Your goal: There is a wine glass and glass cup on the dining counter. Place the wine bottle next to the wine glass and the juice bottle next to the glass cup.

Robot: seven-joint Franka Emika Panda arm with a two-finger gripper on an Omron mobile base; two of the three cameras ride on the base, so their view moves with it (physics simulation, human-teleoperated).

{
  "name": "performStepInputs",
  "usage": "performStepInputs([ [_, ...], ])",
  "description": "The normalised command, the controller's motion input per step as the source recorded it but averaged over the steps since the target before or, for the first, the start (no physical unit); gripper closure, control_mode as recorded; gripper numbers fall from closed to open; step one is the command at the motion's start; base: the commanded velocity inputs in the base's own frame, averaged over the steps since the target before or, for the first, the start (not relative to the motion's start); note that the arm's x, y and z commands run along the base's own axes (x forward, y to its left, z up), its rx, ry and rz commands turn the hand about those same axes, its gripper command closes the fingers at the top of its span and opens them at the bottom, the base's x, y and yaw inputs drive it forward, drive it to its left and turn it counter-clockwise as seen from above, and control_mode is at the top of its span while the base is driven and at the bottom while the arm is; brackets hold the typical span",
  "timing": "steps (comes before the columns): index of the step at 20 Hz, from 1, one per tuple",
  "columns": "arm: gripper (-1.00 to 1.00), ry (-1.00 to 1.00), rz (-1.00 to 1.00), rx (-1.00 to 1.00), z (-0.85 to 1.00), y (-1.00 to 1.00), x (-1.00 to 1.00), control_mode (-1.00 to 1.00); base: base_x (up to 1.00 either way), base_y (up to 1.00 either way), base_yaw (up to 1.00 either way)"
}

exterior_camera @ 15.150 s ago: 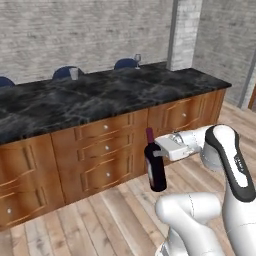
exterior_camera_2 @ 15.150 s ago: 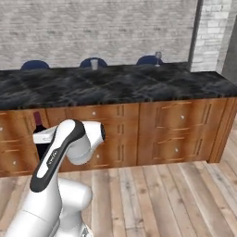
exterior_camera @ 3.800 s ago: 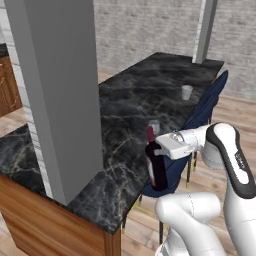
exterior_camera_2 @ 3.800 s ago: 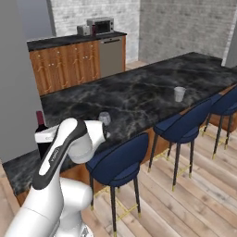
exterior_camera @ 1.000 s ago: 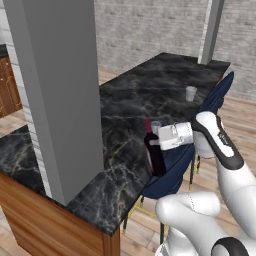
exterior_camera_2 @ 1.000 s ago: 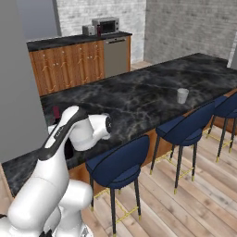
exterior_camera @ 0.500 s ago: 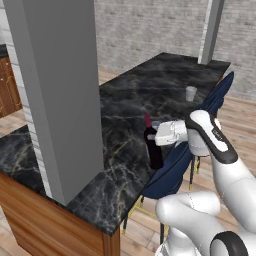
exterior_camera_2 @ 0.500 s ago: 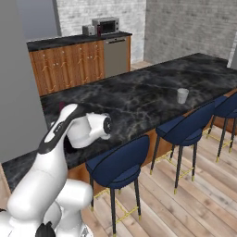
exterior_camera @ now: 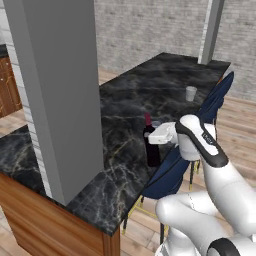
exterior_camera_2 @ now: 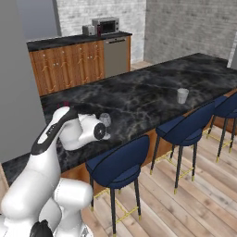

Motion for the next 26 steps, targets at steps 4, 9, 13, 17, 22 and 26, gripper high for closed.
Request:
performStepInputs([
  [4,1.0,0.0,-0.11,0.0,-0.16,0.0,0.17,-1.0,0.0,0.0,0.0],
  [9,1.0,-0.01,-0.06,-0.02,-0.2,-0.03,0.2,-1.0,0.0,0.0,0.0],
  [13,1.0,-0.05,0.0,-0.04,-0.12,-0.14,0.21,-1.0,0.0,0.0,0.0],
  [17,1.0,-0.03,0.0,-0.02,-0.09,-0.19,0.22,-1.0,0.0,0.0,0.0],
  [22,1.0,-0.01,0.0,0.0,-0.08,-0.16,0.23,-1.0,0.0,0.0,0.0],
  [26,1.0,0.0,0.0,0.0,-0.1,-0.03,0.3,-1.0,0.0,0.0,0.0],
])
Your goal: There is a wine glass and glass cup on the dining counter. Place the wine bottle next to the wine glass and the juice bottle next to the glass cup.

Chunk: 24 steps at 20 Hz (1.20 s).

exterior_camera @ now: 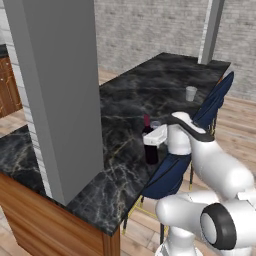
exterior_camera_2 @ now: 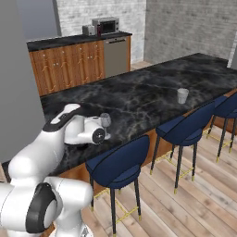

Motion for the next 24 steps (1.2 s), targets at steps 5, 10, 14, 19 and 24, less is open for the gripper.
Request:
performStepInputs([
  [5,1.0,-0.02,0.0,0.0,-0.12,0.0,0.34,-1.0,0.0,0.0,0.0],
  [10,1.0,0.0,0.0,0.01,-0.19,0.02,0.23,-1.0,0.0,0.0,0.0],
  [14,1.0,-0.02,0.0,0.0,-0.26,0.01,0.13,-1.0,0.0,0.0,0.0],
  [19,1.0,-0.01,0.0,0.03,-0.21,0.0,0.19,-1.0,0.0,0.0,0.0],
  [24,1.0,0.0,0.0,0.05,-0.14,0.0,0.21,-1.0,0.0,0.0,0.0],
])
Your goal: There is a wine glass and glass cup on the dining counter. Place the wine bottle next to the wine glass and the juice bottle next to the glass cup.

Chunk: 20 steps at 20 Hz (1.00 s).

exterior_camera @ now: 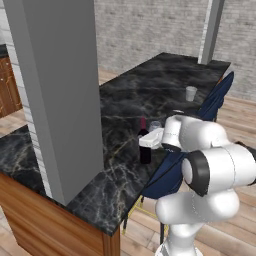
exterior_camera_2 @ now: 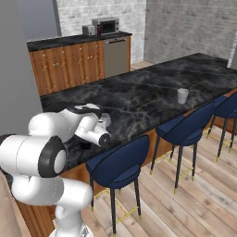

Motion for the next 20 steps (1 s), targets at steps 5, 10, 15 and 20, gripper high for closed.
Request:
performStepInputs([
  [5,1.0,0.0,0.0,0.06,-0.15,0.0,0.19,-1.0,0.0,0.0,0.0],
  [10,1.0,-0.01,0.0,0.01,-0.15,-0.04,0.21,-1.0,0.0,0.0,0.0],
  [15,1.0,-0.03,0.03,0.0,-0.13,-0.09,0.17,-1.0,0.0,0.0,0.0],
  [20,1.0,-0.06,0.05,0.0,-0.21,-0.11,0.06,-1.0,0.0,0.0,0.0],
])
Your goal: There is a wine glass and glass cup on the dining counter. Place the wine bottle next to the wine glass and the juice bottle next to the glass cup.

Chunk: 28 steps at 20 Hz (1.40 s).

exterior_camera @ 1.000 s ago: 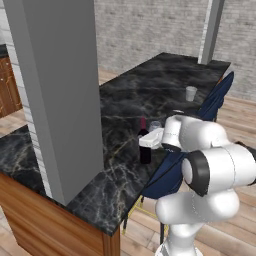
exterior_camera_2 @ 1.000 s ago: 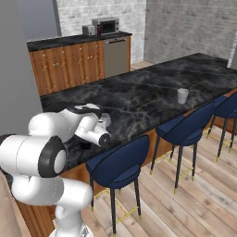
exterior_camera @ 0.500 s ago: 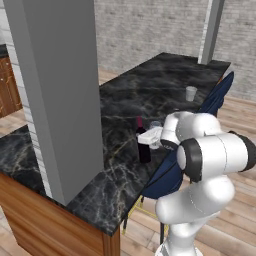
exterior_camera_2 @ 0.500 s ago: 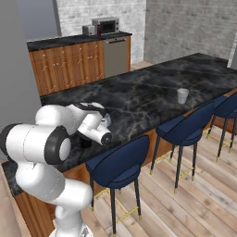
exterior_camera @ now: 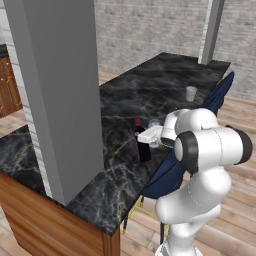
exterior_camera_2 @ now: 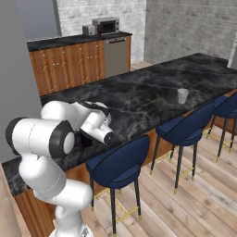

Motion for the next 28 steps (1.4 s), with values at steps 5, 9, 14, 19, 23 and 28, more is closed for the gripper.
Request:
performStepInputs([
  [5,1.0,-0.09,0.04,0.0,-0.17,-0.05,-0.02,-1.0,0.0,0.0,0.0],
  [9,1.0,-0.08,0.0,0.02,-0.2,0.0,-0.08,-1.0,0.0,0.0,0.0],
  [14,1.0,-0.06,0.0,0.01,-0.2,0.02,-0.11,-1.0,0.0,0.0,0.0],
  [19,1.0,0.0,0.0,0.0,-0.18,0.0,-0.13,-1.0,0.0,0.0,0.0],
  [23,1.0,0.0,-0.02,0.0,-0.18,-0.01,-0.05,-1.0,0.0,0.0,0.0],
  [28,1.0,0.0,-0.09,0.0,-0.2,-0.03,-0.1,-1.0,0.0,0.0,0.0],
])
